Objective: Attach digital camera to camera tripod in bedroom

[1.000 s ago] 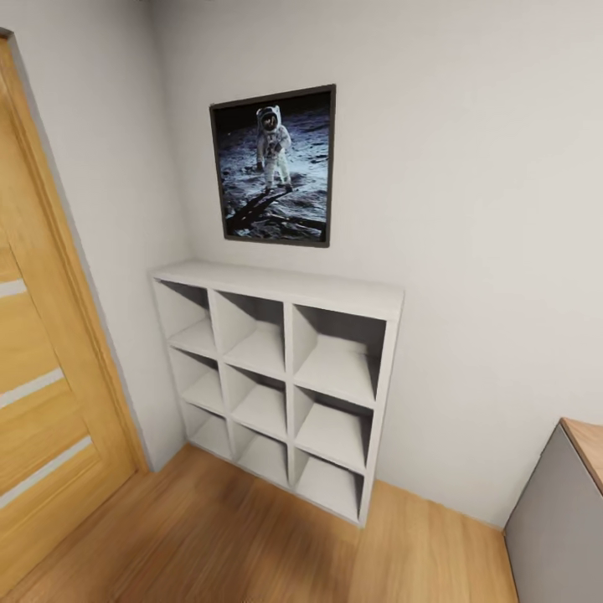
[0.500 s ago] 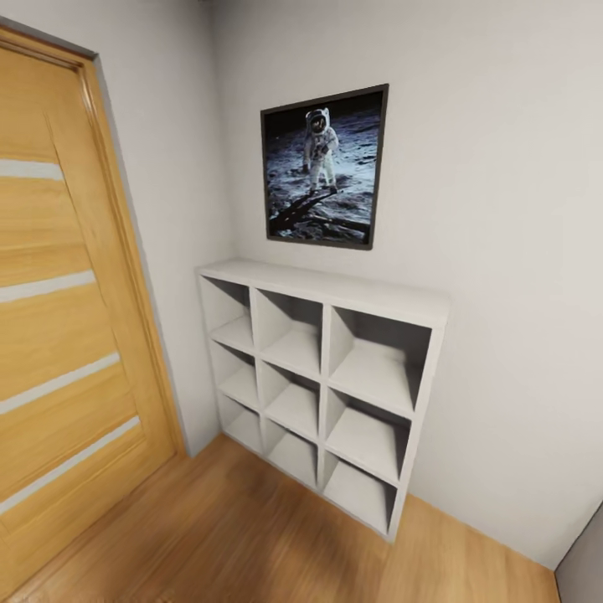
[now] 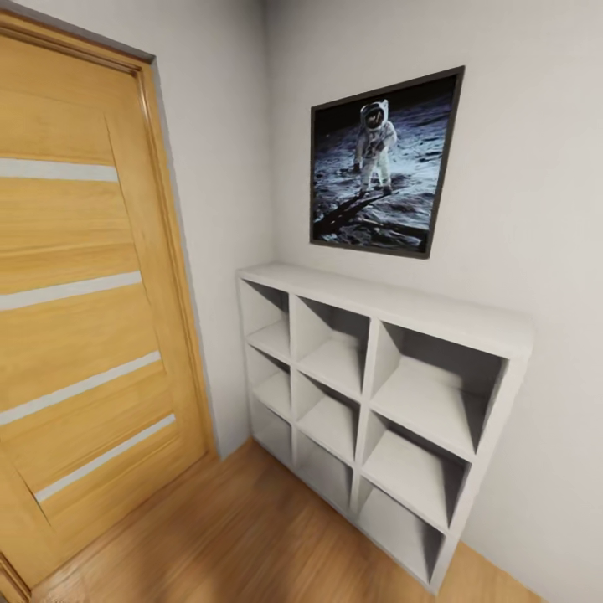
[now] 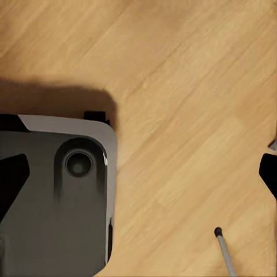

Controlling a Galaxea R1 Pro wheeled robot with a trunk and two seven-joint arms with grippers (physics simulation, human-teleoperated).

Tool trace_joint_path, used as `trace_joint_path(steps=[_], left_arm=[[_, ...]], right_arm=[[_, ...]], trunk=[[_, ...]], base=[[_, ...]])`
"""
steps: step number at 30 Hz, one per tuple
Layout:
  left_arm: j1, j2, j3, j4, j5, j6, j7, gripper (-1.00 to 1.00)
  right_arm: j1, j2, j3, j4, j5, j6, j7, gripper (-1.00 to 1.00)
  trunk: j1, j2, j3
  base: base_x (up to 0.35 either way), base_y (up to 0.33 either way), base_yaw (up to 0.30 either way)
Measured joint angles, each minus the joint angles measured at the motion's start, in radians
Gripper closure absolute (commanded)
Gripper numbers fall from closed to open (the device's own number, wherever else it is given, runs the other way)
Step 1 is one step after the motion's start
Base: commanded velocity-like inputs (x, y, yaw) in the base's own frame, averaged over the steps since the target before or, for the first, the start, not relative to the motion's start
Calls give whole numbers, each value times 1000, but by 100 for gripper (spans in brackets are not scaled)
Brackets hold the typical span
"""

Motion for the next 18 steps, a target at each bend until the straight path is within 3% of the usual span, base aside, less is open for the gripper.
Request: trace_joint_path(steps=[8,18], left_arm=[[0,0,0,0,-1,8,-1,-100],[0,-1,0,1,-1,7,0,-100]], right_arm=[[0,0,0,0,0,-1,0,-100],[0,-1,2,0,8,-3,0,-100]], trunk=[[0,0,3],[0,0,3]], base=[[320,0,284],[321,-5,60]])
